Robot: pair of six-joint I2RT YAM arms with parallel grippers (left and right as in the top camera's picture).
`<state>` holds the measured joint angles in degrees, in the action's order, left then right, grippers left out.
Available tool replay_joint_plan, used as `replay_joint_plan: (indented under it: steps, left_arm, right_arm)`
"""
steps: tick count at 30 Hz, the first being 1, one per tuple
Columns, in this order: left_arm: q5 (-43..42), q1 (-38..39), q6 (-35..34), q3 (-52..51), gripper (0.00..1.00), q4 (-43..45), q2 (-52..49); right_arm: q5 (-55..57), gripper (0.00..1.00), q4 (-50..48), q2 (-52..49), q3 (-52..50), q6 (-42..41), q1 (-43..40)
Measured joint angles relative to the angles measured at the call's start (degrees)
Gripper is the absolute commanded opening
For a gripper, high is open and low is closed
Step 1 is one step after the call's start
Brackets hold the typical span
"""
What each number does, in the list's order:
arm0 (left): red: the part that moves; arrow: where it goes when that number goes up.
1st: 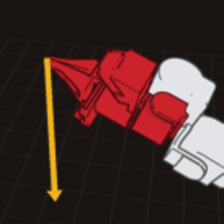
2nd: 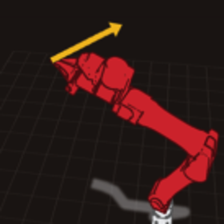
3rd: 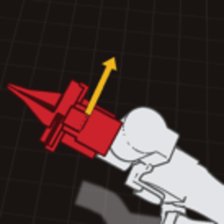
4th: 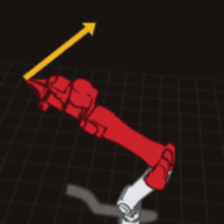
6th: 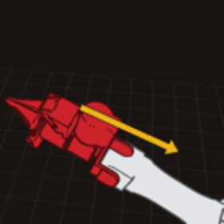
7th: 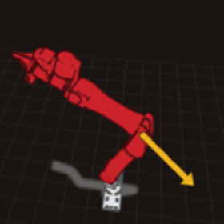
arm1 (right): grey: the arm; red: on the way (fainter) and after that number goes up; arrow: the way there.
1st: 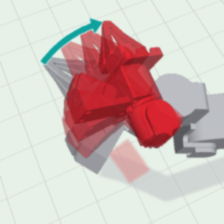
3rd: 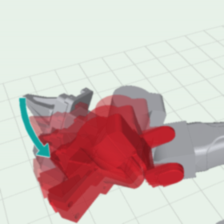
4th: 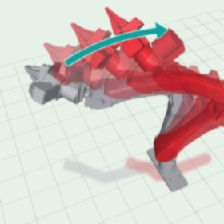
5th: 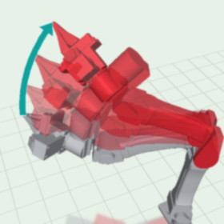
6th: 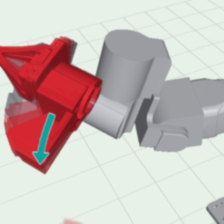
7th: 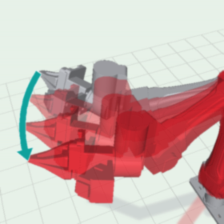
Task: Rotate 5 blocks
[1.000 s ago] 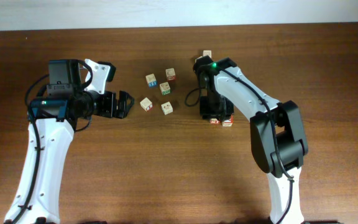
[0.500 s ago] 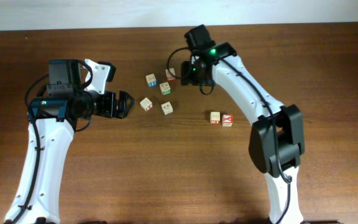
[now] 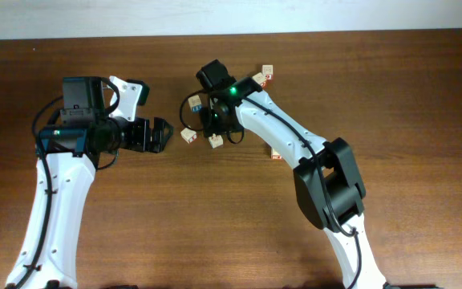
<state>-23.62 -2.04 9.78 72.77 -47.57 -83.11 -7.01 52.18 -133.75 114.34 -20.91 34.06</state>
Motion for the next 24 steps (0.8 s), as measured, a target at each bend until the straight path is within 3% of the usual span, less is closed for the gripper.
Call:
replay_joint_plan:
  steps: [9,16,24]
  left_arm:
    - [0.0,0.0,0.0,0.0,0.99,0.0,0.0]
    - [0.0,0.0,0.0,0.0,0.99,0.0,0.0]
    - [0.0,0.0,0.0,0.0,0.99,0.0,0.0]
  right_arm:
    - [-1.6,0.52,1.8,-1.9,0.0,3.1,0.2]
    - [-0.7,0.36,3.4,-2.0,0.0,3.7,0.3]
    - [1.9,0.34,5.2,-2.0,0.0,4.1,0.3]
